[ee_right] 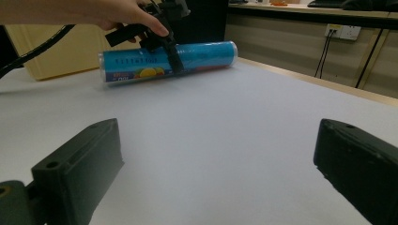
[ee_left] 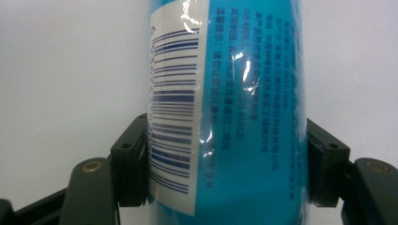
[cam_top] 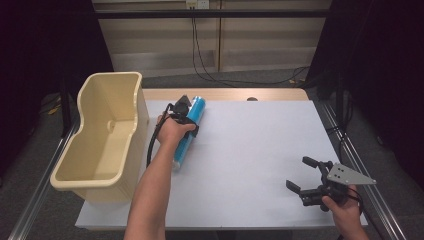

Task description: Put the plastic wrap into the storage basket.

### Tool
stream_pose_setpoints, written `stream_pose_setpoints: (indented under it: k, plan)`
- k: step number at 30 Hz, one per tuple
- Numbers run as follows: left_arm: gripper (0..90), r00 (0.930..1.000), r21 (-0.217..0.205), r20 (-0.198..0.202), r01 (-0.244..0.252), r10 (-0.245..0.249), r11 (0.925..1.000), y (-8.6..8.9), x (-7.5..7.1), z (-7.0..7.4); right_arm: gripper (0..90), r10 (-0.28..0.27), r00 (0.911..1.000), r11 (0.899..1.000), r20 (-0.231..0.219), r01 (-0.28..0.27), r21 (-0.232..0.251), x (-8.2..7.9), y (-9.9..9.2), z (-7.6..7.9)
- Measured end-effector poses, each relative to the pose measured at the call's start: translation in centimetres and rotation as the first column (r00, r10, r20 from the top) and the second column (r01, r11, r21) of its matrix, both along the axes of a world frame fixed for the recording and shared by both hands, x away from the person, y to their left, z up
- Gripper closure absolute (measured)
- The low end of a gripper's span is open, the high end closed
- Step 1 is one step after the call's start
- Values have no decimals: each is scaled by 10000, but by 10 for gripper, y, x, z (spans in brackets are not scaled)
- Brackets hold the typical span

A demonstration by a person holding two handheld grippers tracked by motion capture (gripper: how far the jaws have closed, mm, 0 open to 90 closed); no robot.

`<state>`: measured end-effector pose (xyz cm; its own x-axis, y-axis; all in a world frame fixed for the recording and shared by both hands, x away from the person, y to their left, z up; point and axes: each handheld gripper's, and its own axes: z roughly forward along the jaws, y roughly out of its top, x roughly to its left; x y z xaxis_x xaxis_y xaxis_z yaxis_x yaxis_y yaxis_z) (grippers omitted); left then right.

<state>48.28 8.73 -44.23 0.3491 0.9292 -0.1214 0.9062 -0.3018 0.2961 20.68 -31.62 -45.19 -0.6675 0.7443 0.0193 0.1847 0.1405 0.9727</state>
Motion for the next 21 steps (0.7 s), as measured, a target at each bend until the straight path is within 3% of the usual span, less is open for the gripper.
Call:
stream_pose_setpoints:
  k: [4,8,15,21]
  plan:
    - [322,9997,108,-249,-76,79,9999,3,-3,17,7,13,10000,10000,19,-13,13,0,0,0]
    - [322,9998,52,-134,-134,135,9999,6,-7,29,6,18,10000,10000,4,-18,37,-1,0,0]
    - [322,9995,226,-309,22,-15,9997,11,-12,54,7,32,10000,10000,7,-32,42,-1,1,1]
    - [322,9996,36,-284,-66,67,10000,14,-18,76,6,21,10000,10000,47,-21,38,-1,2,1]
